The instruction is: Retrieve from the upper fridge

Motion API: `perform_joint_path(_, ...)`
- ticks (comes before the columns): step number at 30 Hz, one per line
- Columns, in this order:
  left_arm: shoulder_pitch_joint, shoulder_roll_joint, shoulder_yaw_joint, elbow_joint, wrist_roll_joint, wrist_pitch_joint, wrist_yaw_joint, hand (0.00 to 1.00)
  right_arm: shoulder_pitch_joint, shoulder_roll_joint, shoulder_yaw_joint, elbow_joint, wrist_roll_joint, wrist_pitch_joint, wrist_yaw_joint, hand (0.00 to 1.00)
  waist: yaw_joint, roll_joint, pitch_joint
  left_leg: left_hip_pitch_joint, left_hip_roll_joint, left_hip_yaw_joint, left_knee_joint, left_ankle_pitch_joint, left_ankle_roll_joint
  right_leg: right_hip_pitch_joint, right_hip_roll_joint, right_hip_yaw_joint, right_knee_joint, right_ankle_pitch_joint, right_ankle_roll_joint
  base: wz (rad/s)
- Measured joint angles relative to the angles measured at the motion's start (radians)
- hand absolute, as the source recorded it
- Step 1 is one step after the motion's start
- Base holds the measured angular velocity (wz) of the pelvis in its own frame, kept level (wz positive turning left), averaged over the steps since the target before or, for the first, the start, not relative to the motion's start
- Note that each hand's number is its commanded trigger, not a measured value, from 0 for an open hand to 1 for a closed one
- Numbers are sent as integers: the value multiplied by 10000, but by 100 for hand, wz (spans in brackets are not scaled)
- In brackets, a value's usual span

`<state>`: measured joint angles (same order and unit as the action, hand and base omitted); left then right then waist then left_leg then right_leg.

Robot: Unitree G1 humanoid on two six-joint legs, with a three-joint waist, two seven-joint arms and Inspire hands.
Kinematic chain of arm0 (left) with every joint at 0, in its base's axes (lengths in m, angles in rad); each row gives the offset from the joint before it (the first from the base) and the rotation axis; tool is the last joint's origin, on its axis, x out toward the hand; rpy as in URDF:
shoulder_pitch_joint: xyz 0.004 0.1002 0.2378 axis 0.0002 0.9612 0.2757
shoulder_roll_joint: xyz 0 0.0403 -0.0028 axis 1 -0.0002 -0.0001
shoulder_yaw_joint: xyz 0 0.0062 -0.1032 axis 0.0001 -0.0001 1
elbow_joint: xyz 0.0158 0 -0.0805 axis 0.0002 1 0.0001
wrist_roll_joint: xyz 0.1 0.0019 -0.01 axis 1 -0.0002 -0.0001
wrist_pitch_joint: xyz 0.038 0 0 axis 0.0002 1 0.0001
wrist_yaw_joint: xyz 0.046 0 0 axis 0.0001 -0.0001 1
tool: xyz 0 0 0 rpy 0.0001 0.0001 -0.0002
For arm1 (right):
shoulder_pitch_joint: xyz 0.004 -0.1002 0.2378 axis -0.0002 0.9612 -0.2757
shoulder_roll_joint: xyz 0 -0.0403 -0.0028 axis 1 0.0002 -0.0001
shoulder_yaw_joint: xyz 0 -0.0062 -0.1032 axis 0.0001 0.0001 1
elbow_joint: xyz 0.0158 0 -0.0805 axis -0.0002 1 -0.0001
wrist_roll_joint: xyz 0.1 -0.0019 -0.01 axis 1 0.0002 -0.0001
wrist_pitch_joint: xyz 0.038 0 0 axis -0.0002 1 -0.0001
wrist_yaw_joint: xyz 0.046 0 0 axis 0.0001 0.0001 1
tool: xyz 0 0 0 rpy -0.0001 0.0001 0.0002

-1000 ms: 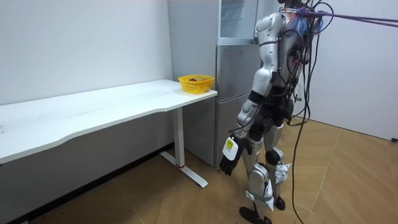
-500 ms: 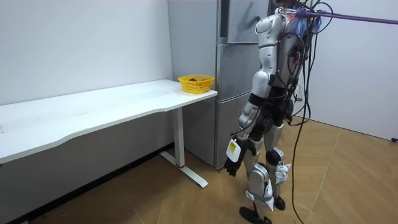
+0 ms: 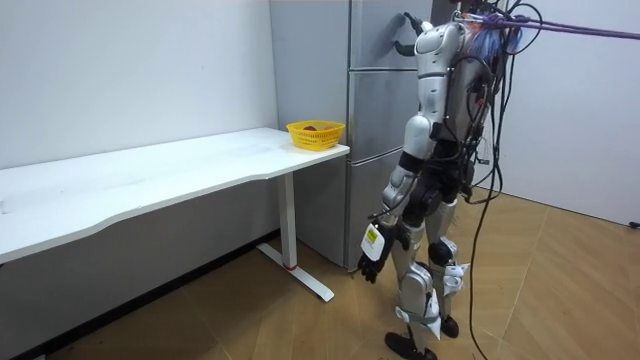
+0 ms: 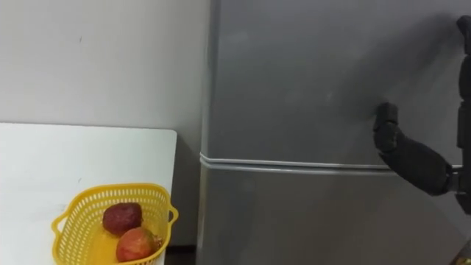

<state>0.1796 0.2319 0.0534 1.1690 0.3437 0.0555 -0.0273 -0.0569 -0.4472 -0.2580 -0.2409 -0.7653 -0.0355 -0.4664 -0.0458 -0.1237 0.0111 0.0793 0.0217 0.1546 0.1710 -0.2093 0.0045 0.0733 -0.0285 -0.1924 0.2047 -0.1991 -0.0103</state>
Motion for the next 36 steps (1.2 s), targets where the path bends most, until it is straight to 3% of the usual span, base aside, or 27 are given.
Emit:
perform_joint_path(5, 105, -6, -6, -11, -1, -4, 10, 0, 0, 1, 11, 41, -142, -138, 28, 0, 14, 64, -40, -39, 2, -24, 0, -2, 0, -4, -2, -27, 4, 11, -2, 0)
perform_joint_path(8, 120, -37, -161, -13, 2, -4, 143, 0, 6, 1, 8, 138, -39, -270, 10, 0, -12, 170, -115, -31, 0, -22, 21, 0, 0, -12, 0, -20, 4, 20, -4, 0)
perform_joint_path(14, 262, -117, -130, -39, 115, -61, 168, 0, 15, 3, -102, 205, 546, -442, -162, 0, -9, 263, -155, 11, 14, -11, -14, 0, -2, 1, 16, -16, -11, 20, -4, 0)
perform_joint_path(16, 361, -201, 51, -99, 215, -58, 161, 0, 36, 3, -508, 288, 546, -621, -353, 0, -56, 308, -170, -1, 15, -21, -13, 0, -2, 2, 7, -46, -14, 20, -4, 2)
perform_joint_path(20, 592, -204, 172, -112, 210, -43, 162, 0, 46, 9, -1167, 506, 831, -610, -839, 0, -83, 338, -188, 14, 9, -24, 1, 1, -3, 24, 9, -34, -16, 20, -4, 0)
perform_joint_path(23, 737, -199, 282, -282, 209, 75, 177, 0, 198, 47, -1441, 1091, 1455, -618, -1255, 0, -151, 341, -156, 4, 21, -17, 137, -11, -5, 123, -8, -46, -58, 20, -3, 7)
perform_joint_path(27, 759, -283, 280, -413, 187, 121, 191, 0, 1054, 332, -1506, 1632, 2651, -442, -1334, 0, -142, 347, -163, -11, 37, -4, 164, -47, -4, 128, -12, -46, -43, 20, -3, 2)
perform_joint_path(36, 880, -509, 270, -642, 204, 767, 482, 0, 2812, 1962, -1460, 3109, 3308, 47, -1783, 0, -299, 672, -218, 30, 16, 92, 157, -44, 0, 150, -37, -18, -188, 16, 12, -1)
